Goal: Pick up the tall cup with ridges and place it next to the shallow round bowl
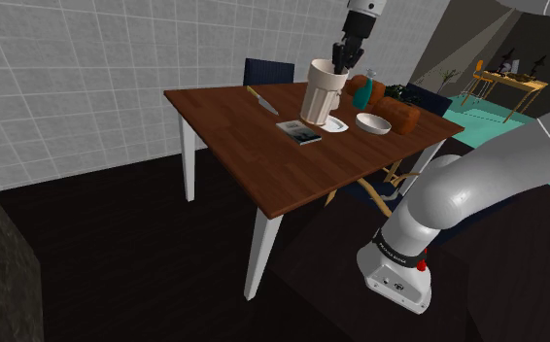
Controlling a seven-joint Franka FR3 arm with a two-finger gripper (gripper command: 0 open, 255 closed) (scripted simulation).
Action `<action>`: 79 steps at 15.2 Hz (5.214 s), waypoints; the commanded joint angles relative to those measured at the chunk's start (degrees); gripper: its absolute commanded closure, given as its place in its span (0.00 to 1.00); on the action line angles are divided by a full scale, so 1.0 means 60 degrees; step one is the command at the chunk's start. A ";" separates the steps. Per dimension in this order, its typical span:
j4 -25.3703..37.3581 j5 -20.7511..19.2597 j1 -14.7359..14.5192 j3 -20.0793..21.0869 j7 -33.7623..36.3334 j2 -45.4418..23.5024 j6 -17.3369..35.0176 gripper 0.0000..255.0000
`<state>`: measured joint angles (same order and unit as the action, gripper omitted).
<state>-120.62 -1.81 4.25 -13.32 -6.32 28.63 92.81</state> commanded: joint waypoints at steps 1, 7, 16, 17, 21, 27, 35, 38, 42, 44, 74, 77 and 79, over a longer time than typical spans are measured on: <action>0.0323 0.0019 -0.0014 0.0008 0.0005 -0.0068 -0.0251 1.00; 0.0546 -0.0206 0.0196 -0.0515 -0.0681 -0.0131 -0.0410 1.00; 0.0749 -0.0755 0.0758 -0.2240 -0.2843 -0.0706 0.0012 1.00; 0.0823 -0.0784 0.0808 -0.2444 -0.3096 -0.0828 0.0065 1.00; 0.1226 -0.0794 0.0980 -0.3290 -0.4149 -0.1444 0.0283 1.00; 0.2160 -0.0353 0.1191 -0.4662 -0.5917 -0.2821 0.0579 1.00; 0.4141 0.1617 0.2122 -0.6246 -0.8825 -0.5823 0.0573 1.00; 0.5171 0.2617 0.3025 -0.6389 -0.9874 -0.7171 0.0313 1.00; 0.6855 0.3784 0.4580 -0.6175 -1.0914 -0.8878 -0.0227 1.00; 0.7875 0.4290 0.5438 -0.5976 -1.1268 -0.9709 -0.0572 1.00; 0.5923 0.4904 0.5443 -0.5600 -1.1927 -1.0533 0.1892 1.00; 0.5922 0.4904 0.5444 -0.5600 -1.1928 -1.0533 0.1893 0.00; 0.5922 0.4904 0.5444 -0.5600 -1.1928 -1.0534 0.1893 0.00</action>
<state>-85.09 27.61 36.92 -46.92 -77.89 -34.57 104.17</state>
